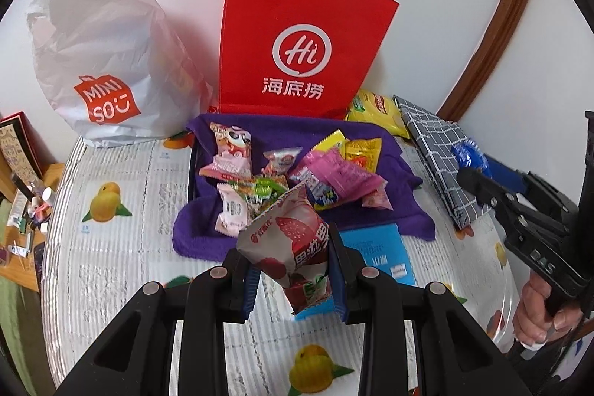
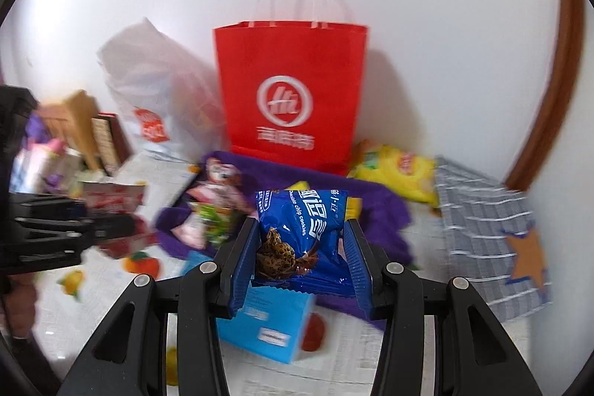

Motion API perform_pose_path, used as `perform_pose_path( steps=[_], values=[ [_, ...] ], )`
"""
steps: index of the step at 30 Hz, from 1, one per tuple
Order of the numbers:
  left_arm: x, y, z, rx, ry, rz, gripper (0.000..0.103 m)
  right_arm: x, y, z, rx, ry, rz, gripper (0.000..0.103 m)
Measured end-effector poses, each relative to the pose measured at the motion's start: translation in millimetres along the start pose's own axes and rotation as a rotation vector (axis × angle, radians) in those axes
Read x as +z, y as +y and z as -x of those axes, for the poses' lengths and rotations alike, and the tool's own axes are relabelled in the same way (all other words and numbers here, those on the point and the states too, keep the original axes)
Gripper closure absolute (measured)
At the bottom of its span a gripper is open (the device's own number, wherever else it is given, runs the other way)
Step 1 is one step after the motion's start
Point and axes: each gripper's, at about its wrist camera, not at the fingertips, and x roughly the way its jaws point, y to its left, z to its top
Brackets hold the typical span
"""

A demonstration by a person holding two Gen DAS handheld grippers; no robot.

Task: Organize snacks
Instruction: 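Carry both packets past the tissue box to above the purple towel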

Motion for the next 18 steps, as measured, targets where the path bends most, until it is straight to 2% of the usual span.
perform_pose_path(
  steps=[1, 3, 18],
  values=[
    [2, 1, -2, -0.002, -0.001, 0.001, 0.073, 3, -1, -2, 0.041, 0.007, -0.014, 0.057],
    [8, 2, -6, -0.006, 0.000, 0.002, 0.073, 7, 0, -4, 0.057, 0.006, -0.019, 0.057],
    [43, 2, -26, -0.014, 0.000, -0.032, 0.073, 26, -13, -25, -0.014, -0.040, -0.050, 0.057]
  ],
)
